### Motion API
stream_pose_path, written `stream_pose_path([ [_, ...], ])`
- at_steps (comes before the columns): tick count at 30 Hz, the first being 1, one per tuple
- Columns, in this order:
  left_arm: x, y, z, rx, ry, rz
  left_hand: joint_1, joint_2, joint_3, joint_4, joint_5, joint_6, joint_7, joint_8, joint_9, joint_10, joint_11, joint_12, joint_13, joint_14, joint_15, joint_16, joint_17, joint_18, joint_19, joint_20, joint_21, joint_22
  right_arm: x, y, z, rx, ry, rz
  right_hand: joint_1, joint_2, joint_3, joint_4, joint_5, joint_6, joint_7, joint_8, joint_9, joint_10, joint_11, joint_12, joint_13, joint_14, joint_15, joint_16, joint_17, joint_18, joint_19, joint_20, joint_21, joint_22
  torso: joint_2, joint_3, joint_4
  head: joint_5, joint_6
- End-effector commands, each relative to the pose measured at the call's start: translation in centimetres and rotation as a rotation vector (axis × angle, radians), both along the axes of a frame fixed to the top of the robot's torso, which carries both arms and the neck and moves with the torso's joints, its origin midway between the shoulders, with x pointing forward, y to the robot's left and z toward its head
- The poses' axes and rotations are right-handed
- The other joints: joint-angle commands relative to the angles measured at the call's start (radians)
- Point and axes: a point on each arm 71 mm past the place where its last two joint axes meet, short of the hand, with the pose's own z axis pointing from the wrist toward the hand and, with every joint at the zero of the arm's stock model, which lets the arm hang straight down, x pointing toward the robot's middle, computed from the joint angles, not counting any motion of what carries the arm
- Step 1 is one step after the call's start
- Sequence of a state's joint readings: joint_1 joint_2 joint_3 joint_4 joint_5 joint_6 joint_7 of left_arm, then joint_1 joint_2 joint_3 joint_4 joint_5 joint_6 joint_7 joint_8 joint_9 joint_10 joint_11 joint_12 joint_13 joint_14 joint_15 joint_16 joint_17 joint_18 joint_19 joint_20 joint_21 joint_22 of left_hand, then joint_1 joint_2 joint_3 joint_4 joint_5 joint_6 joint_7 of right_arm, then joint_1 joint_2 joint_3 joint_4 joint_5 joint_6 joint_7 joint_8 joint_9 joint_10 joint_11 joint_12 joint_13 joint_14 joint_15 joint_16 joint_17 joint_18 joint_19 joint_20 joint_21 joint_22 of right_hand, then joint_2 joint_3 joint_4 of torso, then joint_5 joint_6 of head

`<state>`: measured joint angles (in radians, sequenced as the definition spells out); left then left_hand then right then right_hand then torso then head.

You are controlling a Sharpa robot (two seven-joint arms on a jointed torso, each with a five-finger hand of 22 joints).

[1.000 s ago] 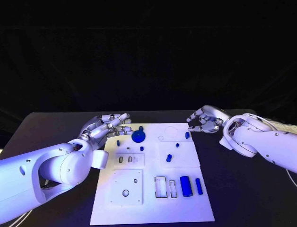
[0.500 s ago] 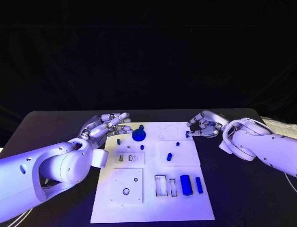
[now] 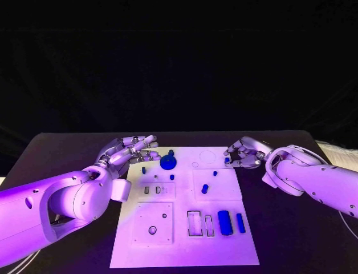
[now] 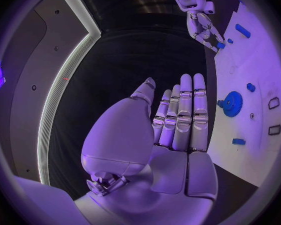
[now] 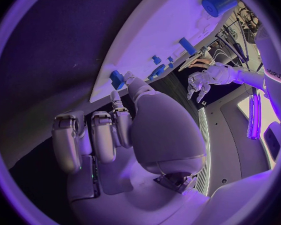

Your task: Assemble the parts on the task board

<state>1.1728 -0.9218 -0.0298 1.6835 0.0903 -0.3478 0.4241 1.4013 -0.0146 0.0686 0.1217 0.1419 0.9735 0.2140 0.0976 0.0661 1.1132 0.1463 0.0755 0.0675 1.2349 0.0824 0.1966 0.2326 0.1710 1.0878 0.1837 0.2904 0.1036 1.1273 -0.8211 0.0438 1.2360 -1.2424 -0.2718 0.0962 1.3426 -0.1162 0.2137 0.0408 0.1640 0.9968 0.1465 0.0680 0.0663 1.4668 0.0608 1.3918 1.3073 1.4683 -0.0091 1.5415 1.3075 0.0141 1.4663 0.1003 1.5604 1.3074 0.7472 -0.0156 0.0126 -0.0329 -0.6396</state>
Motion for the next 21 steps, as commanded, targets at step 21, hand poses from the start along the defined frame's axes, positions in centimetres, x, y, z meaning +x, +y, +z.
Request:
stream_pose_path([
  [21,-0.03,-0.21,0.04,-0.013,-0.003,-0.020,0.009,0.001,0.002,-0.011,-0.006,-0.007,0.000,-0.007,0.000,-0.004,0.003,-0.005,0.000,-0.004,0.002,-0.009,0.003,0.011,0.001,0.005,-0.007,-0.002,0.24,0.21,-0.99,-0.037,0.022,0.012,0.023,0.052,0.034,-0.033,-0.051,0.068,-0.015,0.017,0.006,0.045,-0.017,0.011,0.170,0.091,-0.015,0.006,0.209,-0.010,0.093,-0.013,0.003,0.246,-0.001,0.0000,-0.0015,0.003,-0.009],
])
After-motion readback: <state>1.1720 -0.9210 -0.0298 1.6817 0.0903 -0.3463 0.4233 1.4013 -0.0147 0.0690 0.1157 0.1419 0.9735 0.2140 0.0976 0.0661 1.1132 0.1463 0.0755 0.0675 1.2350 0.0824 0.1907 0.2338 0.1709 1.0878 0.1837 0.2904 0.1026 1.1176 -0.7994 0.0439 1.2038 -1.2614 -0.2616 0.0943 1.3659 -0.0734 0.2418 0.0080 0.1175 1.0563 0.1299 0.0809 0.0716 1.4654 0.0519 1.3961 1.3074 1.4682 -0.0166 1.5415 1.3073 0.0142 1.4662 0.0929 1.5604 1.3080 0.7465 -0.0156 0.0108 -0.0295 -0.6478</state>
